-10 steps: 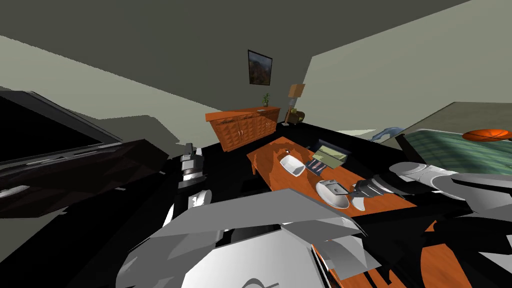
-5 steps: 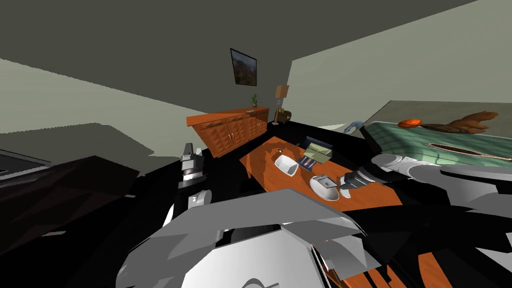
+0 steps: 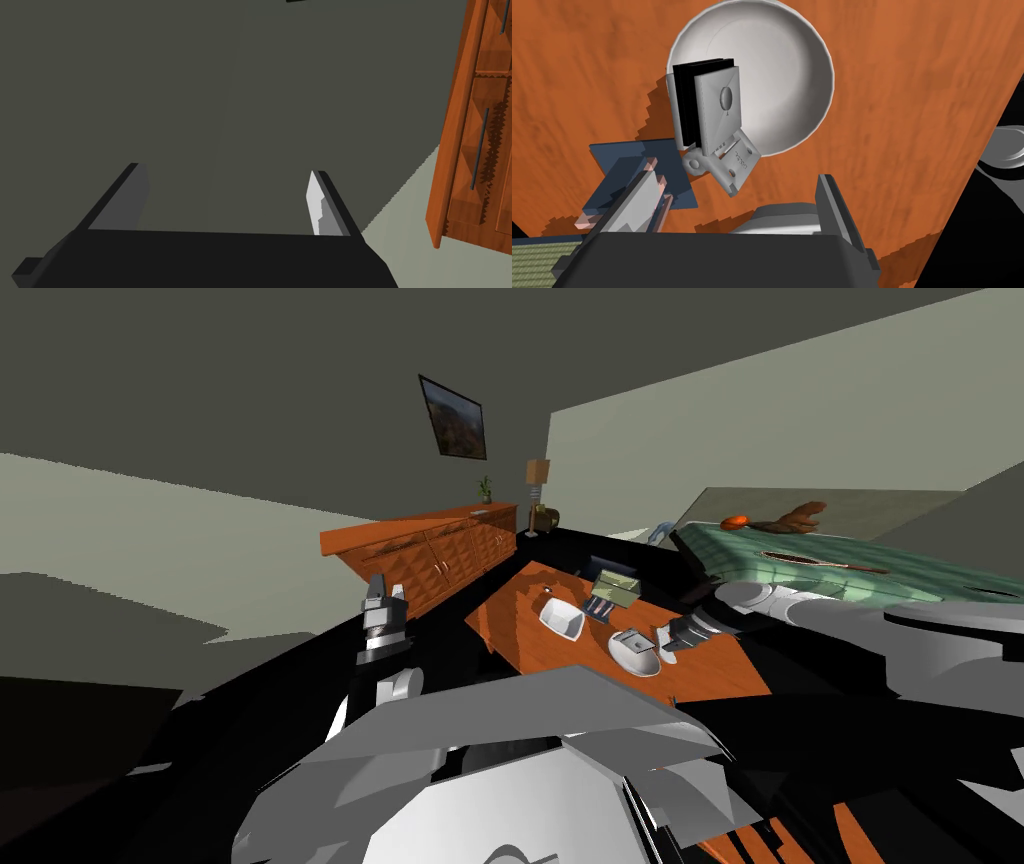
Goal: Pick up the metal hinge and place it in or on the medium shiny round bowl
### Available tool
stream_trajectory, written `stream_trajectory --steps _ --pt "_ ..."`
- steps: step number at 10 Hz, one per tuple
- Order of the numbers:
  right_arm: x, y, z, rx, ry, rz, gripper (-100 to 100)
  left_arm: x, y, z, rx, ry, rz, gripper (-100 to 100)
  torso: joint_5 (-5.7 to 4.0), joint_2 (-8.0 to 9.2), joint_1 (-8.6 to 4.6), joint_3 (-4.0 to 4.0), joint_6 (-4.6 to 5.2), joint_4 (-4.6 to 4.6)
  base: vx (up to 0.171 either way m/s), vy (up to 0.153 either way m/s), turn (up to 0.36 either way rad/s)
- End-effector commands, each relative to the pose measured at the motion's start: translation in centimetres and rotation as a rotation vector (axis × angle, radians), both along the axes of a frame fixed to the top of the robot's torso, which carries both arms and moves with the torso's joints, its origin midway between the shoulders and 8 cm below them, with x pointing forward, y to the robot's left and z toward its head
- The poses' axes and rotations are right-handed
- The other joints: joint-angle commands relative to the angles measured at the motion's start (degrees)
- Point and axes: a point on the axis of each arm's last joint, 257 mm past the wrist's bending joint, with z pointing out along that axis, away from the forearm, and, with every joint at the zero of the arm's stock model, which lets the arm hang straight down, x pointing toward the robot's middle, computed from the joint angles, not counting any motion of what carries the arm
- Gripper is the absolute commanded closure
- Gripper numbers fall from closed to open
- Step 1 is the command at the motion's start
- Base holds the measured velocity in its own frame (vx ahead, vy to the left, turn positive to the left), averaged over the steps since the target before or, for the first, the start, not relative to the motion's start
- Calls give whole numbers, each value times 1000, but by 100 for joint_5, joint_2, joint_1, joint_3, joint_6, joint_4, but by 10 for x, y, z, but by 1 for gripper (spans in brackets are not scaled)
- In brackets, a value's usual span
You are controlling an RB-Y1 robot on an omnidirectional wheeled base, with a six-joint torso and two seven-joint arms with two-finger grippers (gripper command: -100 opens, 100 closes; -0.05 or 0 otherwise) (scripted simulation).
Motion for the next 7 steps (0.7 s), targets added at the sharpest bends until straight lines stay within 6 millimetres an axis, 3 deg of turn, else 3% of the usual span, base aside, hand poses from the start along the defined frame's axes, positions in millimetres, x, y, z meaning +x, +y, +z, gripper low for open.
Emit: stream_trajectory --steps 1,7 --pt "13 10 -1 11 -9 42 -100 0 0 0 0 0 0 0 0 0 0 0 0 0 79 24 -209" --pt "76 41 24 -30 -33 269 -100 0 0 0 0 0 0 0 0 -1 2 -2 -5 -2 133 28 -352"
